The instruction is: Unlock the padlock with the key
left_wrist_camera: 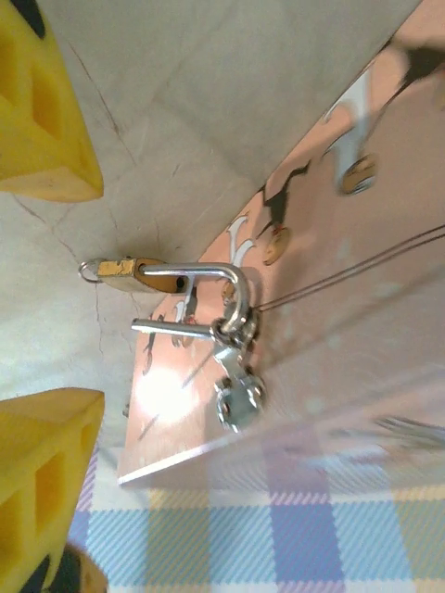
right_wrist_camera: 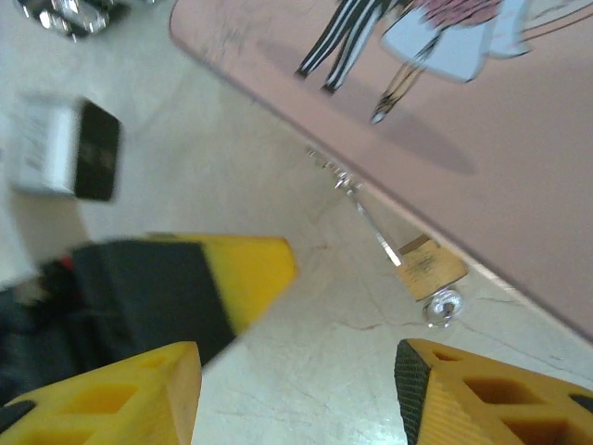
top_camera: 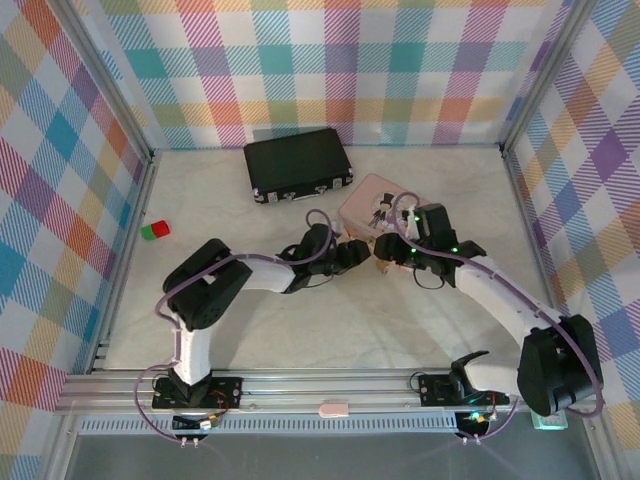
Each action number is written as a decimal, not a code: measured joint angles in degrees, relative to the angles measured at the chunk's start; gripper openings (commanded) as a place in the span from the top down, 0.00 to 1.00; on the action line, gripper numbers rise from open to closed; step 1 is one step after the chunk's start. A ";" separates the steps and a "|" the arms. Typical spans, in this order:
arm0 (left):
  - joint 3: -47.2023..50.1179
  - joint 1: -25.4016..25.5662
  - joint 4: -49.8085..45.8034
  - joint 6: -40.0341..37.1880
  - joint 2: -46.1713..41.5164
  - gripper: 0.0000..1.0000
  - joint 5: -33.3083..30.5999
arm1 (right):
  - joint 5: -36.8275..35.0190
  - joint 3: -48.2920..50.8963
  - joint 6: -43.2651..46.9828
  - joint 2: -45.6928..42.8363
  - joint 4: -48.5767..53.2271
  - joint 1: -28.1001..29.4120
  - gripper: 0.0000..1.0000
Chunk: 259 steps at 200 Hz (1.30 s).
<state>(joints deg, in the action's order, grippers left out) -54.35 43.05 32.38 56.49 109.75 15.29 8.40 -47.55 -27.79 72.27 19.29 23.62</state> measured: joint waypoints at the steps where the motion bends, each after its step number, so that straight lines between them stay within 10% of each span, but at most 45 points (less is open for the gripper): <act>1: 0.22 -0.17 -0.07 0.07 -0.33 0.43 0.00 | -0.09 -0.09 0.04 0.09 0.13 0.17 0.43; 74: 6.23 -11.41 -3.82 0.22 -9.16 0.43 0.24 | -15.65 -11.45 8.74 18.01 11.15 13.86 0.47; 144: 8.66 -13.73 -3.76 -0.44 -12.04 0.44 0.63 | -32.39 -16.17 14.93 29.64 15.52 15.41 0.47; 259: 9.97 -14.43 -2.89 -0.59 -12.76 0.44 0.66 | -30.51 -18.36 16.48 32.61 14.58 13.25 0.69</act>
<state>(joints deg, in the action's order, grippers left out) -44.38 28.62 29.50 55.90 96.99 15.94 -22.11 -65.91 -11.31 104.88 33.87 36.86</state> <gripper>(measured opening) 0.562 0.293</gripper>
